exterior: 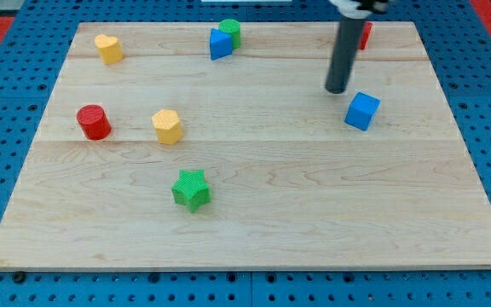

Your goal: Move blue triangle to the bottom left

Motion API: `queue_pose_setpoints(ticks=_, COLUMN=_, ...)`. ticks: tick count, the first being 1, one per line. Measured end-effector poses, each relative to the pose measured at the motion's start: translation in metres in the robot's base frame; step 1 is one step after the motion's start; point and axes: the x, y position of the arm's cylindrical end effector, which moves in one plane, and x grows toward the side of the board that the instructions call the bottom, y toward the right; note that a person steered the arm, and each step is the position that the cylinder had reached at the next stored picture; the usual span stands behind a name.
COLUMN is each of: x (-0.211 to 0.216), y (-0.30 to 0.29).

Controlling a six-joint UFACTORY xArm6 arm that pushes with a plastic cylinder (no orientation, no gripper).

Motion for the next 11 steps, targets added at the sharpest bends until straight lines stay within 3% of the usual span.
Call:
queue_pose_setpoints(ticks=1, x=0.000, y=-0.052)
queue_pose_setpoints(ticks=3, x=-0.046, y=-0.065)
queue_pose_setpoints(ticks=4, x=-0.049, y=-0.078)
queue_pose_setpoints(ticks=6, x=-0.033, y=-0.203)
queue_pose_setpoints(ticks=7, x=-0.083, y=-0.266)
queue_pose_setpoints(ticks=9, x=-0.129, y=-0.197)
queue_pose_setpoints(ticks=11, x=-0.105, y=-0.137)
